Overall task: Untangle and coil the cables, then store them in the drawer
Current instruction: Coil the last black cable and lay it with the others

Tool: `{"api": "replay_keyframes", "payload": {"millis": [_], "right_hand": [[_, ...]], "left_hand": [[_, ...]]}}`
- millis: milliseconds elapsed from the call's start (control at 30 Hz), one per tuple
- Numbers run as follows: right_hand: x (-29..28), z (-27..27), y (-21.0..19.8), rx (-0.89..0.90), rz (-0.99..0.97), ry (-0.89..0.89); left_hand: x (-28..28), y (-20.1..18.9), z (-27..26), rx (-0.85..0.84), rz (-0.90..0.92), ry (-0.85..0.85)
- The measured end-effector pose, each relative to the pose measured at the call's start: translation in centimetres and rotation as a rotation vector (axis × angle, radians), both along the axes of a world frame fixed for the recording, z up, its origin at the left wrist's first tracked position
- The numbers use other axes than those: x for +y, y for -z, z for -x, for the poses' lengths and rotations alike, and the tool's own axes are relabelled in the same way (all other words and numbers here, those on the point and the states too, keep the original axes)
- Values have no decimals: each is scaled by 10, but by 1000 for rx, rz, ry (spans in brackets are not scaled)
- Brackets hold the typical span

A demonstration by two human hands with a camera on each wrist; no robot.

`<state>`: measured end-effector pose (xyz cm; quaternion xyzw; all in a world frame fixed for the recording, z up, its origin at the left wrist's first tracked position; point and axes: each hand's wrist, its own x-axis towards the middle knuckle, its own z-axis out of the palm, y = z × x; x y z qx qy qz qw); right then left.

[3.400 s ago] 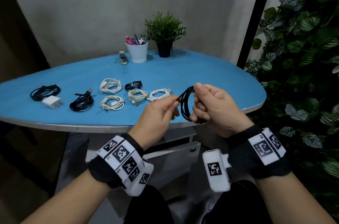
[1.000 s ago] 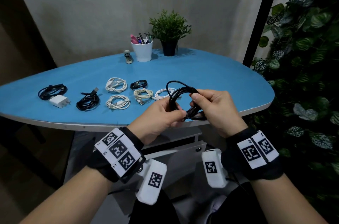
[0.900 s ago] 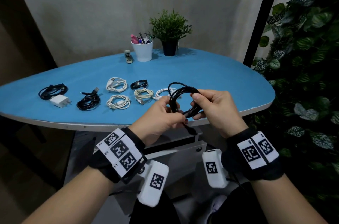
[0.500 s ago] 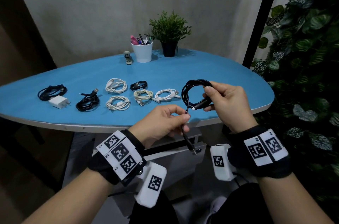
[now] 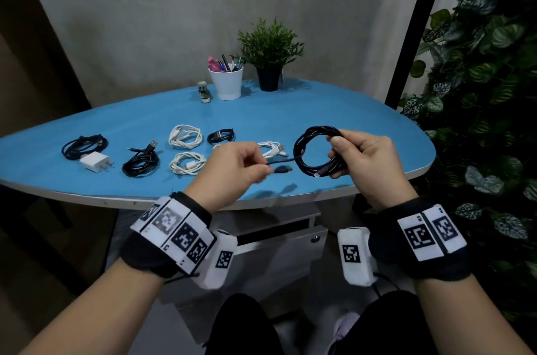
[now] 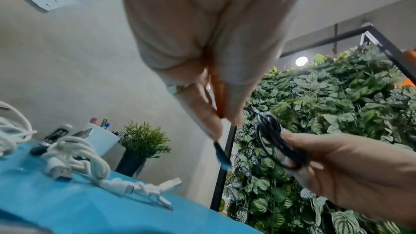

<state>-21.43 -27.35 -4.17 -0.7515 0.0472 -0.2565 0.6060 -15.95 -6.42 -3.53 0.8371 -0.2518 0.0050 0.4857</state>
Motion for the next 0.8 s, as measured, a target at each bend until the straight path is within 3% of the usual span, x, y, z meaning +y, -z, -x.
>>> {"api": "replay_keyframes", "payload": {"millis": [67,133,267,367,533,800], "right_hand": [[3,1,-3,7,-75,-55],[7,3,-7,9,-157,-121],[15,5,-10,24,-257,-198],[20,5,-10,11,-303,-223],[21,6,-10,5,-366,-248],[26,10,-10,49,-435,-275]], "left_hand": [[-2,3,0,-69,120,-79],[-8,3,4,-36,346,-125],[-23,-1,14,217,786,-78],[-28,-2,19,400,946,-6],[-30,1,23,507,905,51],[-32,9,28,356,592,19]]}}
